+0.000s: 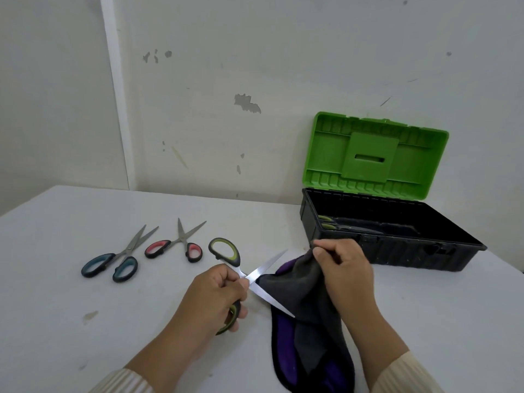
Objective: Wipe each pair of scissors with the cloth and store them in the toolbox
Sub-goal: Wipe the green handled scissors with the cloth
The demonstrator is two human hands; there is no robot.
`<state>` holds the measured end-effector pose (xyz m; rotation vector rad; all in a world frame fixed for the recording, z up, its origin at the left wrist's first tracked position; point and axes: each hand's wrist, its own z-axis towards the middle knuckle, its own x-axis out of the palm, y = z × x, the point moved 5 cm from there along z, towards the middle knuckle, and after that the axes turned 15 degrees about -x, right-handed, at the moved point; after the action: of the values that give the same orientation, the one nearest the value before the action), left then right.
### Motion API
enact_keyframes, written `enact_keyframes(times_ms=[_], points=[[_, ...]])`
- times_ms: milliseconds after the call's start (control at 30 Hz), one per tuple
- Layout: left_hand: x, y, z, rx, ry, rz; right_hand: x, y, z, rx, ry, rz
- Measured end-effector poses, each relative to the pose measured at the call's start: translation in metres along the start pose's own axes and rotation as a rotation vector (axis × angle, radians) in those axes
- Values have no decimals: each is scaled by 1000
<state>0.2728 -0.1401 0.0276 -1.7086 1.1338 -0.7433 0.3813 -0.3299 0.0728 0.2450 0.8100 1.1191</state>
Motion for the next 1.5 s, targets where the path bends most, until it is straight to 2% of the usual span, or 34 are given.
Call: enact_keyframes(times_ms=[67, 133, 200, 233, 300, 400, 467, 567, 600, 667, 767, 833, 900, 967, 1100, 1200, 1267, 1367, 1500], points=[[0, 0, 1, 0, -13, -4, 5, 30, -4, -192, -1, 39], [0, -1, 0, 9, -20, 11, 26, 56, -17, -377, 181, 40], [2, -2, -3, 24, -7, 50, 49, 64, -30, -438, 404, 23], [3, -3, -4, 27, 0, 66, 54, 61, -31, -438, 436, 8], [3, -3, -6, 26, 1, 69, 49, 46, -20, -354, 328, -18], [2, -8, -8, 78, -30, 74, 26, 20, -2, -125, 111, -24], [1, -13, -13, 263, -148, 194, 13, 15, 1, -59, 57, 45], [2, -25, -30, 773, -450, 607, 7, 30, -1, -34, 136, 332], [3, -25, -32, 864, -500, 710, 9, 39, -3, -14, 199, 433], [2, -22, -29, 937, -534, 798, 15, 53, -8, 20, 339, 526], [-5, -27, -30, 839, -470, 595, 19, 62, -15, 14, 398, 494], [-11, -31, -30, 708, -401, 322, 19, 60, -14, -6, 365, 449], [-18, -33, -29, 683, -417, 223, 19, 53, -12, 7, 336, 424], [-22, -36, -31, 796, -490, 366, 20, 48, -10, 39, 335, 454], [-15, -24, -18, 854, -491, 685, 23, 52, -14, 56, 364, 497], [-11, -18, -11, 809, -526, 729, 29, 53, -17, 28, 462, 364], [-13, -21, -13, 683, -514, 600, 33, 51, -17, 9, 502, 284], [-20, -19, -6, 379, -435, 319, 34, 45, -16, 30, 498, 251], [-22, -9, 6, 37, -115, 96, 36, 40, -16, 14, 519, 233]])
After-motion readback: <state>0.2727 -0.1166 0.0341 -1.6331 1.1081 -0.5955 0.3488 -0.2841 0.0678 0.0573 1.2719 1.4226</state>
